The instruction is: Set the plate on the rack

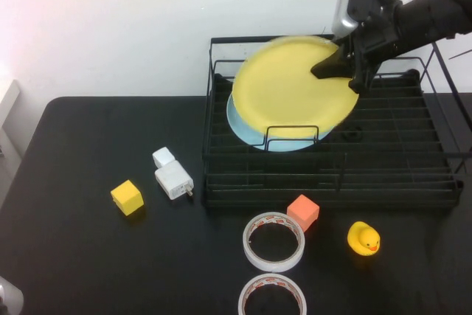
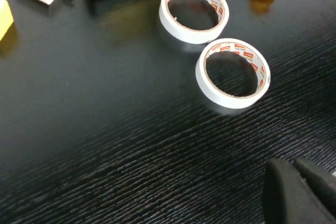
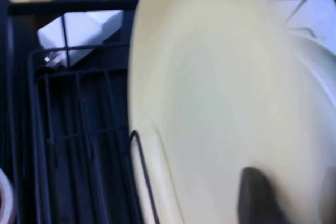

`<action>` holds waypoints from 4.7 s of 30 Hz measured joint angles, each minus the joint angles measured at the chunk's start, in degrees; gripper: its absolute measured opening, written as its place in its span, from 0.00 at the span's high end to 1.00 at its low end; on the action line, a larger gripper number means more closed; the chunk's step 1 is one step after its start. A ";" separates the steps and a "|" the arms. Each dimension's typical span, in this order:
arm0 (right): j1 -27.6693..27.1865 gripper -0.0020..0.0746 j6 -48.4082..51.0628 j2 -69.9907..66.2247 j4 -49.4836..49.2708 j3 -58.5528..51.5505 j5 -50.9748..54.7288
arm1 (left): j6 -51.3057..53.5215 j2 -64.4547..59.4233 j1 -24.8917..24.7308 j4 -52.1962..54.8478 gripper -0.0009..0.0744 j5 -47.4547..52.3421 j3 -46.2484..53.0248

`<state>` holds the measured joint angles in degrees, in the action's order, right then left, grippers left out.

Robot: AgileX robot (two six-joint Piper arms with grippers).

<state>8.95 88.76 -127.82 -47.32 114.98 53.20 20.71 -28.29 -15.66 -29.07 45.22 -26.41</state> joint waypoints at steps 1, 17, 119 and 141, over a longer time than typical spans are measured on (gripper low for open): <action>0.00 0.64 -0.39 0.00 0.00 0.00 -0.50 | 0.00 0.00 0.00 0.00 0.99 0.00 0.00; 0.00 0.68 -14.45 6.95 3.19 0.00 -1.88 | 0.00 0.00 0.00 0.00 0.99 0.66 0.00; -12.94 0.97 -98.03 128.48 56.43 -116.36 -34.76 | -10.36 16.07 0.00 -0.45 0.99 -7.04 8.08; -12.94 0.97 -95.43 128.48 56.58 -116.14 -33.44 | -10.36 16.07 0.00 -0.66 0.99 -7.04 8.08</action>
<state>-3.99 -6.67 0.66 9.27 -1.16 19.76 10.35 -12.22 -15.66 -29.72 38.18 -18.33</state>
